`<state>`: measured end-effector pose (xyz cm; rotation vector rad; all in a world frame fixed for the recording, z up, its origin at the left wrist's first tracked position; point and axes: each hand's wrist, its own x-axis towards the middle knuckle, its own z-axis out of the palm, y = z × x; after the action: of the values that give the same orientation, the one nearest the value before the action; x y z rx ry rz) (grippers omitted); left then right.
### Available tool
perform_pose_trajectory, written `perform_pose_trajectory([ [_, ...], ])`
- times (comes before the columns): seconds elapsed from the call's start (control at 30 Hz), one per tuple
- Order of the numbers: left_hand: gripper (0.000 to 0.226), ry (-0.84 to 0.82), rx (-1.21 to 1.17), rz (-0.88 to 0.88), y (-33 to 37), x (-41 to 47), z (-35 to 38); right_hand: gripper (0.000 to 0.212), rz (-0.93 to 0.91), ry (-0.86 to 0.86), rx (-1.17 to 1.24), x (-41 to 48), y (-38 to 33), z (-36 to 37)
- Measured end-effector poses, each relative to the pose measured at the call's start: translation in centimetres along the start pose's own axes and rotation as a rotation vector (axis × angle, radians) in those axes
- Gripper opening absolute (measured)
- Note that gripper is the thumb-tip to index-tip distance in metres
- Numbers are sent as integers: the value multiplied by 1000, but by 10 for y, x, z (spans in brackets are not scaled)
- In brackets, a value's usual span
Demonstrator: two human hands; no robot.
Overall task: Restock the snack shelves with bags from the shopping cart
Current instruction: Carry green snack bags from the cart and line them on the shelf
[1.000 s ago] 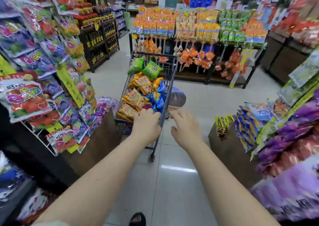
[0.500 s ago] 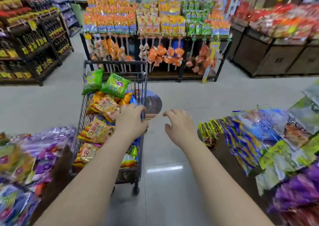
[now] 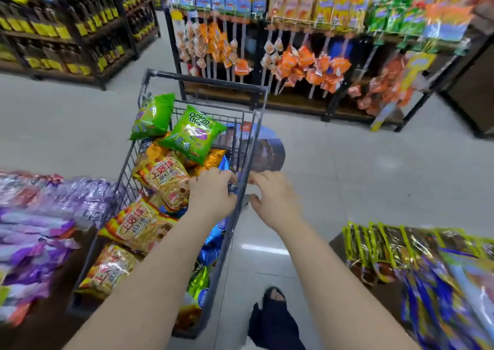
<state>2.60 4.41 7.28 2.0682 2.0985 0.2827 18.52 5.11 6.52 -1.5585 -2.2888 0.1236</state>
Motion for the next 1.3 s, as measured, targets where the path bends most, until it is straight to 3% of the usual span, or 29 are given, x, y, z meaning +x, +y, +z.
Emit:
perform_pose_trajectory([
  [0.17,36,-43,-11,-243,-4,70,14,28,-134,-149,87,97,39,18],
  [0.37,36,30,-139,-529,-27,123,14,38,-225,-366,293,191,60,57],
  [0.6,49,115,-244,-724,-78,181,19,41,73,-580,660,264,58,119],
  [0.73,63,97,-253,-751,-120,223,23,39,359,-682,807,300,55,153],
  [0.9,79,-140,-284,-780,-159,257,28,33,671,-960,1050,320,48,188],
  [1.03,94,-201,-354,-788,-169,260,32,45,694,-1078,1114,315,47,205],
  [1.17,91,-209,-350,-849,-153,258,35,43,699,-1153,1250,324,56,208],
  [1.3,90,-155,-457,-936,-120,247,37,47,549,-1309,1149,351,80,197],
])
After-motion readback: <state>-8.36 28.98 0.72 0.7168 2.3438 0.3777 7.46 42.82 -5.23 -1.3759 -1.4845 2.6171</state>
